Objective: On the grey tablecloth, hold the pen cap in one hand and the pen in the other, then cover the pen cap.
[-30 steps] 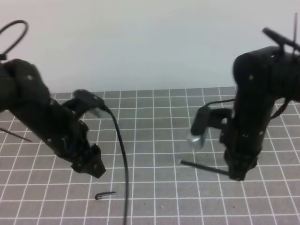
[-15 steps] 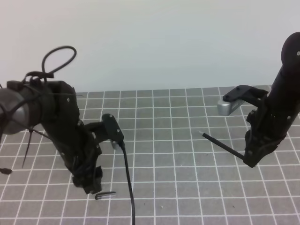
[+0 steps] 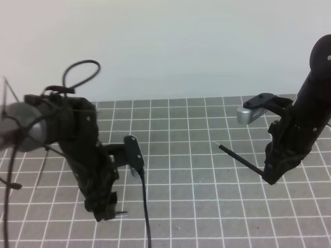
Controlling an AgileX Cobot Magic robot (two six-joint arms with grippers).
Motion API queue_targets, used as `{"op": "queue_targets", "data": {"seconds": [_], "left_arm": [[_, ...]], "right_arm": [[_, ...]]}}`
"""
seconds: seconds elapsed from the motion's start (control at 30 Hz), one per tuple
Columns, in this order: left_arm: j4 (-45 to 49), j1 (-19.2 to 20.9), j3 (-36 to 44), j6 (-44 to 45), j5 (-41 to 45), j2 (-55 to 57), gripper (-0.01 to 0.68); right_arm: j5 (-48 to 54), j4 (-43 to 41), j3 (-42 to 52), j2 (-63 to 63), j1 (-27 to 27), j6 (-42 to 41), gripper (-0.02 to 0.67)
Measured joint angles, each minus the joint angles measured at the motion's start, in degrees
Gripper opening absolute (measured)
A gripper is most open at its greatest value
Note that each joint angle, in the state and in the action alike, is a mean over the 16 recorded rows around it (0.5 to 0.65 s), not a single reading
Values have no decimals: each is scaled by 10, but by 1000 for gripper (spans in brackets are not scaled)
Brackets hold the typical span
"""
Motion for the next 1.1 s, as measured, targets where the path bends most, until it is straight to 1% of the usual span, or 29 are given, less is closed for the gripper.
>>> {"op": "queue_targets", "data": {"seconds": [0.23, 0.53, 0.8, 0.97, 1.1], "left_arm": [[6, -12, 17, 16, -17, 8, 287], [9, -14, 64, 27, -73, 7, 249], [12, -14, 86, 30, -106, 0, 162], [23, -14, 84, 30, -106, -17, 101], [38, -14, 77, 31, -107, -45, 72]], "right_arm": [[0, 5, 0, 0, 0, 16, 66], [0, 5, 0, 0, 0, 25, 66], [0, 7, 0, -1, 0, 25, 66], [0, 10, 0, -2, 0, 27, 66], [0, 18, 0, -10, 2, 32, 66]]}}
